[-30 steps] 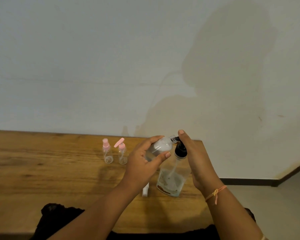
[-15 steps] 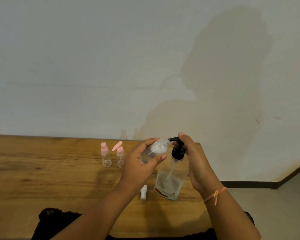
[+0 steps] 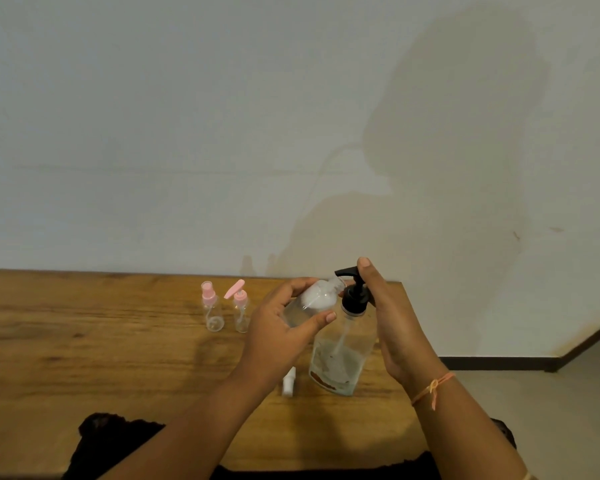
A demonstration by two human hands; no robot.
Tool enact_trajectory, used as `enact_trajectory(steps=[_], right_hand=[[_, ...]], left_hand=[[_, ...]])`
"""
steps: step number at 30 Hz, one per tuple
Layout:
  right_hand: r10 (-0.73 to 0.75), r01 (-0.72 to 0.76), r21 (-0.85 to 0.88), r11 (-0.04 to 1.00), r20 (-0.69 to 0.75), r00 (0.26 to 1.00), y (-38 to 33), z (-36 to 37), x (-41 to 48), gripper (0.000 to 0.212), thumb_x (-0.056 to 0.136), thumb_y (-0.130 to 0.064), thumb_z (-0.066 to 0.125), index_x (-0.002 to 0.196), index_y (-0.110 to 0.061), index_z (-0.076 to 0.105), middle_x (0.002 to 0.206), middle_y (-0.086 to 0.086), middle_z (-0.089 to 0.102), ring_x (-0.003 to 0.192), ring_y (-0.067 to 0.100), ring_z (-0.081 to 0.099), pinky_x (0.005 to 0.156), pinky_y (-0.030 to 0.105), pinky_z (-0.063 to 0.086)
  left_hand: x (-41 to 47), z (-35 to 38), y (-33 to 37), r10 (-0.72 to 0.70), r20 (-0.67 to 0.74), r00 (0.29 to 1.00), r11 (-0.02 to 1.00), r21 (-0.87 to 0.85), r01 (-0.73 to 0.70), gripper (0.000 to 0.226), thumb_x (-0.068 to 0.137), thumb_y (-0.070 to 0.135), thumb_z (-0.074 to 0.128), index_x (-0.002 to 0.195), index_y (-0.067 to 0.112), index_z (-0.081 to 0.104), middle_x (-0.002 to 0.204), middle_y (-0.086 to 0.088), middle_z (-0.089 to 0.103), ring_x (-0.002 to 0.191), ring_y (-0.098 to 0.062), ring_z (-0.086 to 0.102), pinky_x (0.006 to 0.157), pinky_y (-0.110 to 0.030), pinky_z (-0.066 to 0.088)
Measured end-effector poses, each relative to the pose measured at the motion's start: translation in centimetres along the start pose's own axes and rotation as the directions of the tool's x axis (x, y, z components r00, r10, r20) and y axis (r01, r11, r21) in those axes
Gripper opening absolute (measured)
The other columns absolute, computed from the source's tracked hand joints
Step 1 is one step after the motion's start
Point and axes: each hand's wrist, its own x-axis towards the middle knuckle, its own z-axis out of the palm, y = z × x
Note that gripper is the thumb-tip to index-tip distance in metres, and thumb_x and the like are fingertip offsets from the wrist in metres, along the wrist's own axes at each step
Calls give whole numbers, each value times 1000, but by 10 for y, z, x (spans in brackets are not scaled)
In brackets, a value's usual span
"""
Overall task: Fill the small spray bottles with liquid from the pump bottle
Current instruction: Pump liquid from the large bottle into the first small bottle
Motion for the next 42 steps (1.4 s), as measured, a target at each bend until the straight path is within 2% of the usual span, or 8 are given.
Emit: enact_trajectory(steps=[5, 9, 12, 20, 30, 33, 38, 42], right_hand=[[14, -14, 21, 1000, -12, 1000, 2, 0, 1, 47, 82, -59, 49, 93, -21, 73, 96, -1, 73, 96, 11, 63, 93, 40, 44], [0, 2, 30, 1000, -39, 999, 4, 2, 2, 37, 87, -51, 51, 83, -22, 73, 94, 1, 72, 96, 16, 62, 93, 39, 44], [-8, 10, 42, 999, -45, 999, 4, 2, 1, 32, 89, -45, 51, 81, -22, 71, 92, 2, 71, 96, 19, 62, 92, 37, 45], [-46, 46, 12, 999, -3, 999, 5, 2, 2, 61, 75, -68, 45, 95, -17, 74, 95, 1, 74, 98, 15, 64, 91, 34, 45], [10, -8, 48, 999, -26, 1000, 3, 2, 2, 30, 90, -42, 53, 84, -19, 71, 90, 2, 71, 93, 16, 61, 92, 37, 45], [-16, 17, 50, 999, -25, 1000, 3, 2, 0, 38, 88, -49, 52, 86, -17, 72, 91, 2, 73, 94, 15, 63, 86, 31, 46], [-20, 20, 25, 999, -8, 1000, 2, 1, 1, 59, 71, -68, 51, 94, -18, 74, 96, 0, 73, 98, 15, 64, 96, 41, 45], [-7, 7, 44, 999, 1, 1000, 1, 1, 2, 50, 76, -60, 54, 91, -16, 73, 93, 3, 73, 96, 18, 64, 96, 42, 46]], left_hand=[[0, -2, 2, 4, -12, 1000, 1000, -4, -4, 38, 69, 23, 78, 100, 36, 59, 101, 18, 64, 99, 8, 56, 82, -8, 45], [1, -2, 0, 1, -24, 1000, 1000, -10, -1, 40, 65, 33, 76, 101, 36, 59, 103, 18, 64, 100, 6, 56, 83, -10, 47], [2, -1, 0, 13, -28, 1000, 1000, 11, -13, 40, 67, 24, 79, 99, 38, 59, 102, 19, 64, 99, 6, 56, 81, -8, 45], [0, -1, 0, 23, -32, 999, 1000, 9, -23, 40, 67, 25, 79, 99, 36, 60, 102, 16, 64, 100, 4, 57, 84, -10, 46], [0, -3, -1, 18, -32, 999, 999, 31, -17, 39, 68, 25, 79, 100, 38, 59, 100, 20, 64, 98, 5, 57, 81, -11, 47], [-1, -3, 0, 16, -38, 999, 999, 38, -15, 37, 68, 28, 78, 98, 39, 59, 99, 23, 63, 98, 6, 56, 79, -8, 46], [-2, -3, 2, 12, -38, 999, 999, 36, -11, 38, 70, 24, 78, 99, 37, 59, 100, 21, 64, 99, 8, 55, 79, -5, 43], [-2, -4, 4, 8, -54, 998, 1000, 26, -6, 38, 70, 22, 78, 98, 38, 58, 99, 22, 63, 98, 12, 53, 77, -2, 42]])
